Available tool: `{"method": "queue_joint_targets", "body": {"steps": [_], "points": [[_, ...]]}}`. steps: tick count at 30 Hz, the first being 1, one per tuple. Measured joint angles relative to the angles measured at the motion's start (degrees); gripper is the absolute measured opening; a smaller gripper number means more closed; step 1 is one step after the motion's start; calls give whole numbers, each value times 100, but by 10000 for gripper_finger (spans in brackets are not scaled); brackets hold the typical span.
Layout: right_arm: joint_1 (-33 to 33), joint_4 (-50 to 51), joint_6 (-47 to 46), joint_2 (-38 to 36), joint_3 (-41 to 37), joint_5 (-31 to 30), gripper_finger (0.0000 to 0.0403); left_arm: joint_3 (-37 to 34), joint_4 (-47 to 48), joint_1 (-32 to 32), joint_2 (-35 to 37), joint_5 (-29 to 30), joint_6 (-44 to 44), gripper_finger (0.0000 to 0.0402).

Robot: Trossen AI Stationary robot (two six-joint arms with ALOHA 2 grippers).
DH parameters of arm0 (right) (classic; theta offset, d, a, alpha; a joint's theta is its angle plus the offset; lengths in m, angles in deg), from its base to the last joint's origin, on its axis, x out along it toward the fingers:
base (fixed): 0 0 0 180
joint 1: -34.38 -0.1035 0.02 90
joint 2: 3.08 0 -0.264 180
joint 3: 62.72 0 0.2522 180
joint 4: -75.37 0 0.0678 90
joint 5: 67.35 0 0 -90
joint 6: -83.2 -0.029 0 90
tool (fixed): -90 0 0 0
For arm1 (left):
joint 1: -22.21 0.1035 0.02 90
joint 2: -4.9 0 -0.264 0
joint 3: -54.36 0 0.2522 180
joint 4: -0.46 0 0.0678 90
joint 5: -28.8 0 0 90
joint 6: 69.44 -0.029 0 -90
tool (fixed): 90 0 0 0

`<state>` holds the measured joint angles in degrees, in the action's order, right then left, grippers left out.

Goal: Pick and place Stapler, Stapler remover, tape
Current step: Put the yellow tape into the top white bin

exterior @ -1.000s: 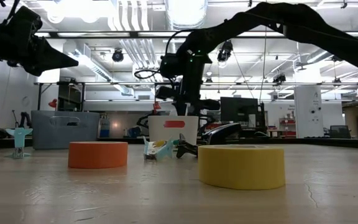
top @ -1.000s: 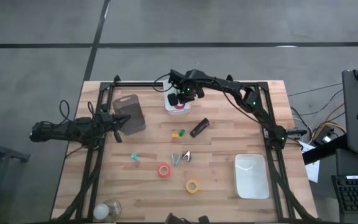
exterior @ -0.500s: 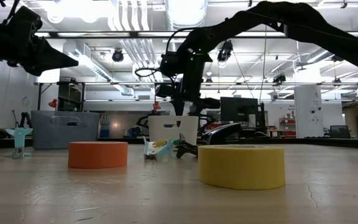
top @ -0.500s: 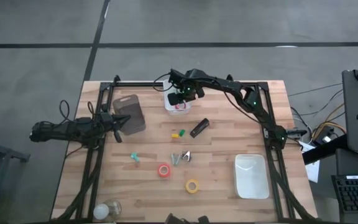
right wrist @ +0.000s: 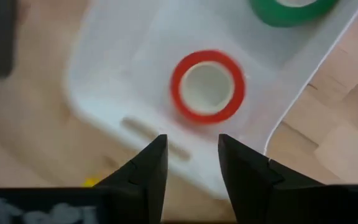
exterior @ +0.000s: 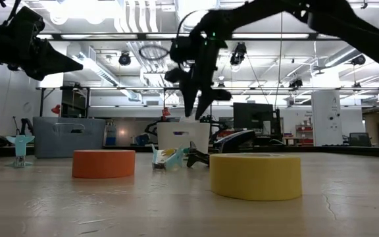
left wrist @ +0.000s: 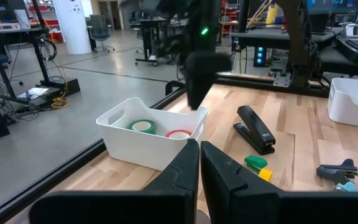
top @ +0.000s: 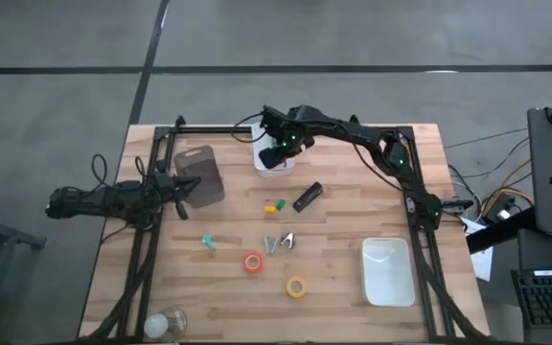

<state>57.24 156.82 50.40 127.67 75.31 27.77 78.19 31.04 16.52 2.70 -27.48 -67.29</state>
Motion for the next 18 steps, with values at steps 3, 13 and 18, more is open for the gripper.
{"method": "queue_joint_targets", "body": {"steps": [3, 13, 18], "points": [[-257, 67, 394, -218, 3, 4, 129, -2, -4, -2, 0, 0, 0, 20], [-1464, 532, 1313, -584, -5, 586, 114, -1, -2, -2, 0, -2, 0, 21], [-2307, 776, 1870, -576, -120, 680, 108, 0, -4, 0, 0, 0, 0, 18]]}}
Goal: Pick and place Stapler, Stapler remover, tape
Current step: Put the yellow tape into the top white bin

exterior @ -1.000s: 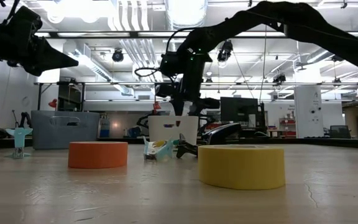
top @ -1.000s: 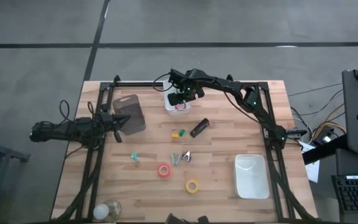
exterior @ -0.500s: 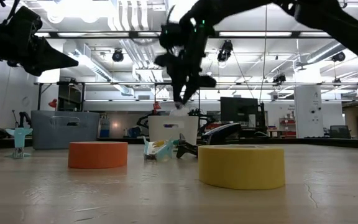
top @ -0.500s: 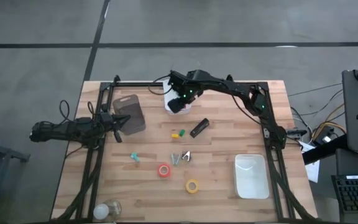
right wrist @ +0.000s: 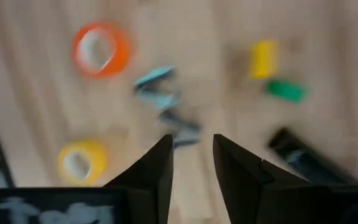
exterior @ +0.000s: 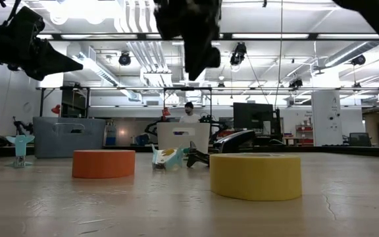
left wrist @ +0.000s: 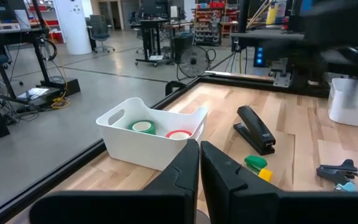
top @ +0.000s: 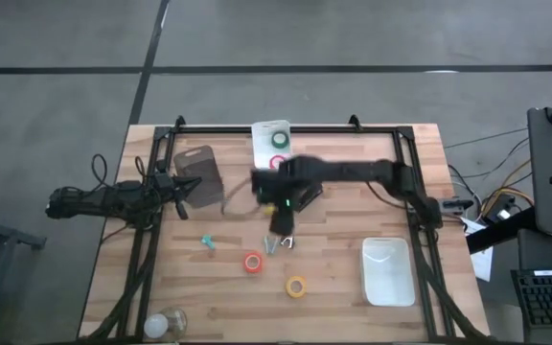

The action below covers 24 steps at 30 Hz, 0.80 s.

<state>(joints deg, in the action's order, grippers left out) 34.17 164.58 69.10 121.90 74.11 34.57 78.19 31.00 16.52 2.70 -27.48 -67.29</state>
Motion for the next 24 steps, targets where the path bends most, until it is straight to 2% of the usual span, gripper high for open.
{"method": "queue_joint_targets", "body": {"steps": [6, 12, 17, 24], "points": [[-942, 52, 23, 7, -263, -46, 107, -2, 2, -2, 0, 0, 0, 21], [-1767, -111, -207, 11, -712, -544, 123, -1, 2, -2, 0, 0, 0, 18], [-2080, -739, -871, 11, -1167, -592, 140, 0, 2, -2, 0, -2, 0, 21], [-2155, -1362, -1872, 11, -1792, -608, 157, -2, 2, -1, 0, -1, 0, 18]]}}
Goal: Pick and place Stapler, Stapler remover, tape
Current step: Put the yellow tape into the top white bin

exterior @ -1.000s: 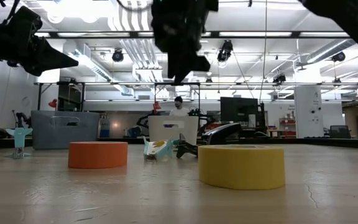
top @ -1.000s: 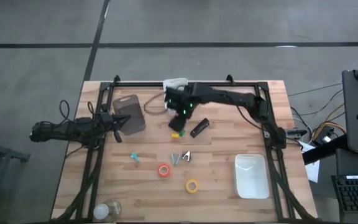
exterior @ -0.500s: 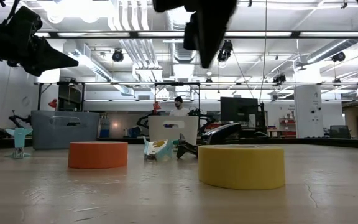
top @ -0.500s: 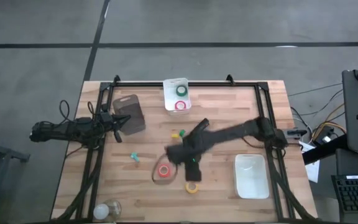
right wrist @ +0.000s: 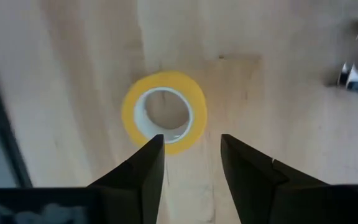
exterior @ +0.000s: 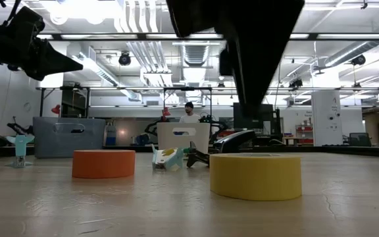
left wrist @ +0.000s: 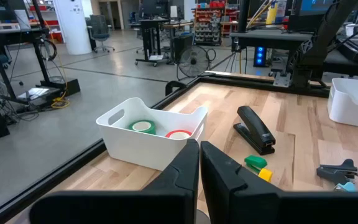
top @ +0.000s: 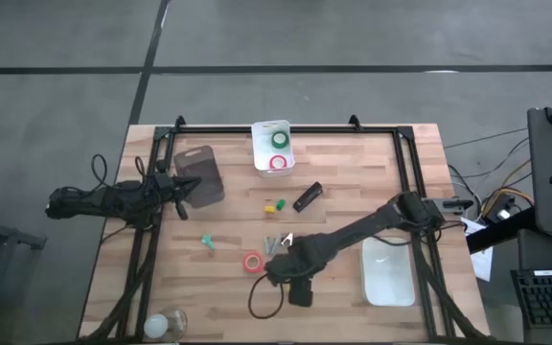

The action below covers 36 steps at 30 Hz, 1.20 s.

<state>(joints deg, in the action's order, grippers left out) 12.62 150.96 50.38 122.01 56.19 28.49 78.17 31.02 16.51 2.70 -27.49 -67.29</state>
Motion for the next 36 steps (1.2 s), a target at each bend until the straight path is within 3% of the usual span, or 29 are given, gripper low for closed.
{"method": "queue_joint_targets", "body": {"steps": [6, 18, 36], "points": [[17, -173, -679, 3, -448, 16, 162, 2, 0, -1, 0, -2, 0, 21], [2, -840, -594, 33, -508, 78, 142, 2, 0, -1, 0, -2, 0, 21], [100, -789, -668, 418, -506, 369, 100, 1, 7, 0, 0, -1, -2, 19]]}}
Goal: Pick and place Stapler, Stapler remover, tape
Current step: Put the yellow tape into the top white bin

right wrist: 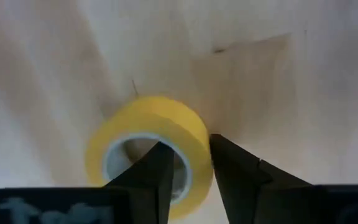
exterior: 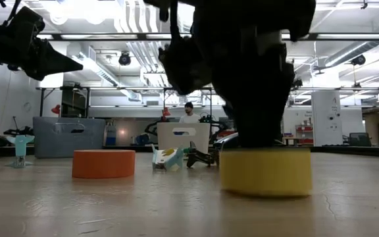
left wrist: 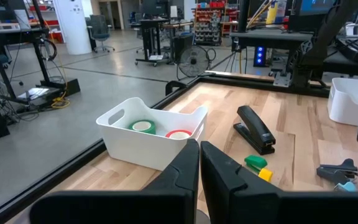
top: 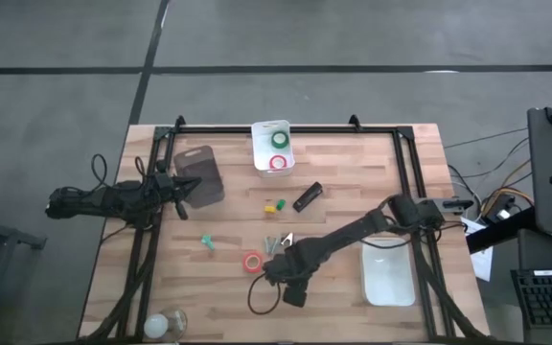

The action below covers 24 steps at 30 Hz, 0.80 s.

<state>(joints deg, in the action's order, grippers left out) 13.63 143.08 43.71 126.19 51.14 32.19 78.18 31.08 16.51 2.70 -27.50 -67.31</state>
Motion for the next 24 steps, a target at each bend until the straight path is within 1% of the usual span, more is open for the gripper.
{"method": "queue_joint_targets", "body": {"steps": [6, 13, 16, 20, 24], "points": [[143, 93, 5, 87, 0, 420, 73, 1, 10, -1, -2, 0, 2, 21], [255, 184, 43, 75, 119, 586, 44, -1, 15, 1, -4, 1, 2, 19], [350, 262, 47, 74, 360, 724, 45, 0, 15, 0, -4, 1, 2, 21], [504, 604, 195, 70, 857, 658, 48, 0, 19, -1, -4, 1, 1, 19], [743, 1062, 429, 66, 1528, 321, 46, 0, 27, -1, -4, 1, 2, 19]]}}
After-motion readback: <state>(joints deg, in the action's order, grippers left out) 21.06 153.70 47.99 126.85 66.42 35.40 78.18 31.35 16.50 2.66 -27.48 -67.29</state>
